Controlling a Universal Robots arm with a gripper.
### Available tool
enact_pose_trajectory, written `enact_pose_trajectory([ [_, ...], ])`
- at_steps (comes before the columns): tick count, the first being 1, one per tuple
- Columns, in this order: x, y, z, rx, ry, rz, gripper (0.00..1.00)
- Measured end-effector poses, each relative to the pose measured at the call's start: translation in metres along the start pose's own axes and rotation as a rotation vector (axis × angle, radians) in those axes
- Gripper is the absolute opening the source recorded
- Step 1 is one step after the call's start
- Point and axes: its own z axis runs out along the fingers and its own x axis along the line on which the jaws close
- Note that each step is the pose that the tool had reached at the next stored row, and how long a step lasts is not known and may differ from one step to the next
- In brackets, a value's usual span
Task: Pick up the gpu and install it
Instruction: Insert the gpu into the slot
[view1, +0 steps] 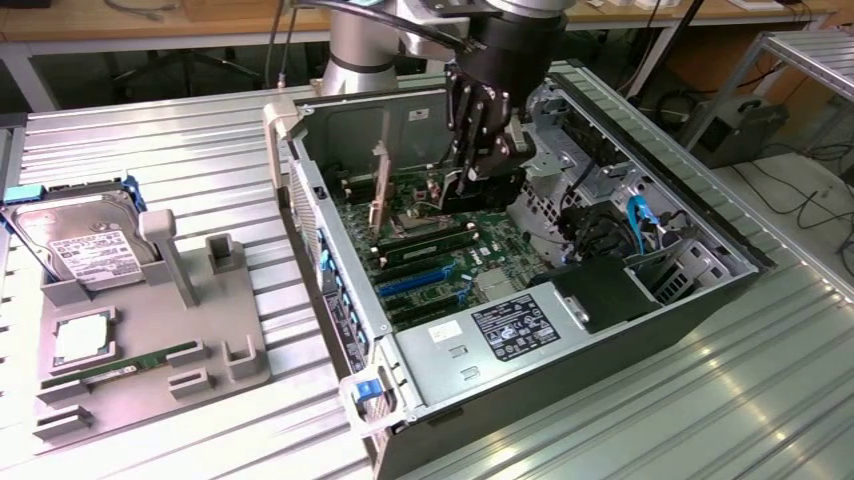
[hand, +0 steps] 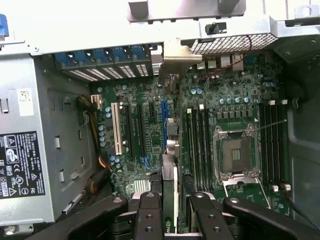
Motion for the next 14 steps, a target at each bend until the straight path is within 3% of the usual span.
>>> enact_pose_trajectory([
  [7,0.001,0.0061,0.0111,0.0008,0.0002,-0.012,0.26],
  [14,0.001,0.0075,0.0179,0.0063,-0.0001,-0.017,0.26],
])
